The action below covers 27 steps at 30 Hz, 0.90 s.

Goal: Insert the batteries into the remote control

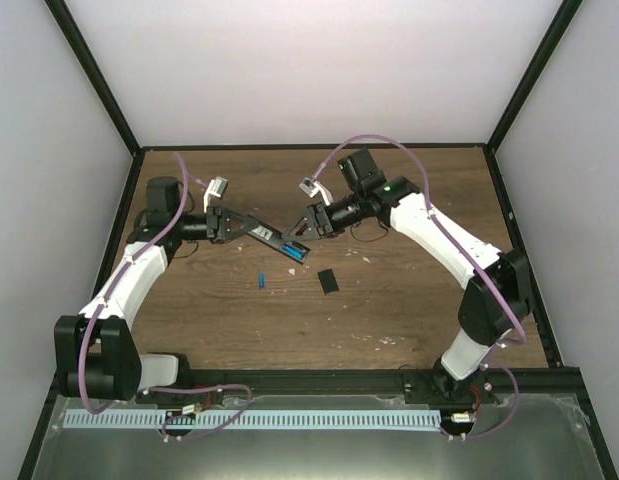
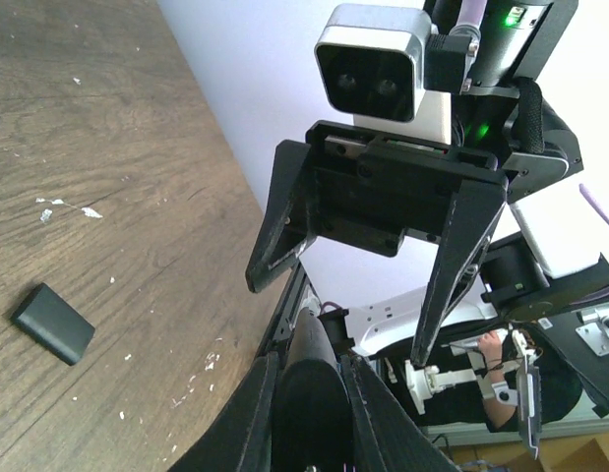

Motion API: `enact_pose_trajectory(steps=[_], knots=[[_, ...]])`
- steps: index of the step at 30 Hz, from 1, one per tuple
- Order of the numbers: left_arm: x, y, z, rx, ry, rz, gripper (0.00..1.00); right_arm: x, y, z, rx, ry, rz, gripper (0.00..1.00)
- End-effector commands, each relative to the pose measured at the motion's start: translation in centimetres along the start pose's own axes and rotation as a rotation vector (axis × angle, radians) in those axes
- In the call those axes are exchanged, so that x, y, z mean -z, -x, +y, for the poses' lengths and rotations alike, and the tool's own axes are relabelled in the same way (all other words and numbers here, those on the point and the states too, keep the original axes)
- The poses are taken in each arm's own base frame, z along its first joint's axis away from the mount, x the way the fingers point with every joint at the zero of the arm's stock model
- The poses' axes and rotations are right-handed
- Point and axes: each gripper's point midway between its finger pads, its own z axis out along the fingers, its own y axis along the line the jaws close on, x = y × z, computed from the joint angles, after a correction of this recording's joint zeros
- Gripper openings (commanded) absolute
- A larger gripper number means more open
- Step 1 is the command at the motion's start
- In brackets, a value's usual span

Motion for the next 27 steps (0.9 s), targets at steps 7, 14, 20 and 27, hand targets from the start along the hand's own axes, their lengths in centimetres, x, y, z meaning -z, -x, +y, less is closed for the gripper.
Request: enact_pose_trajectory(steps=[7,14,20,27], knots=[[-0.1,-0.3,-0.7,-0.035,-0.024,0.014,0.00,-1.2,-1.2,1.6,-0.045,0.107,0.076,0.64],[-0.1,-0.3,-0.7,-0.037,-0.019,0.013,0.00,-1.5,-1.4,1.6,-0.062,0.128,0.092,0.53],[-0.1,-0.3,-0.7,-0.042,-0.016,0.012,0.00,-1.7,-1.3,1.7,-0.074,0.137,0.093,0.47],[-0.1,-0.3,-0.8,-0.046,-0.016,0.013,0.00,-1.8,-1.0,1.7,-0.082,0.138,0.087,0.41]])
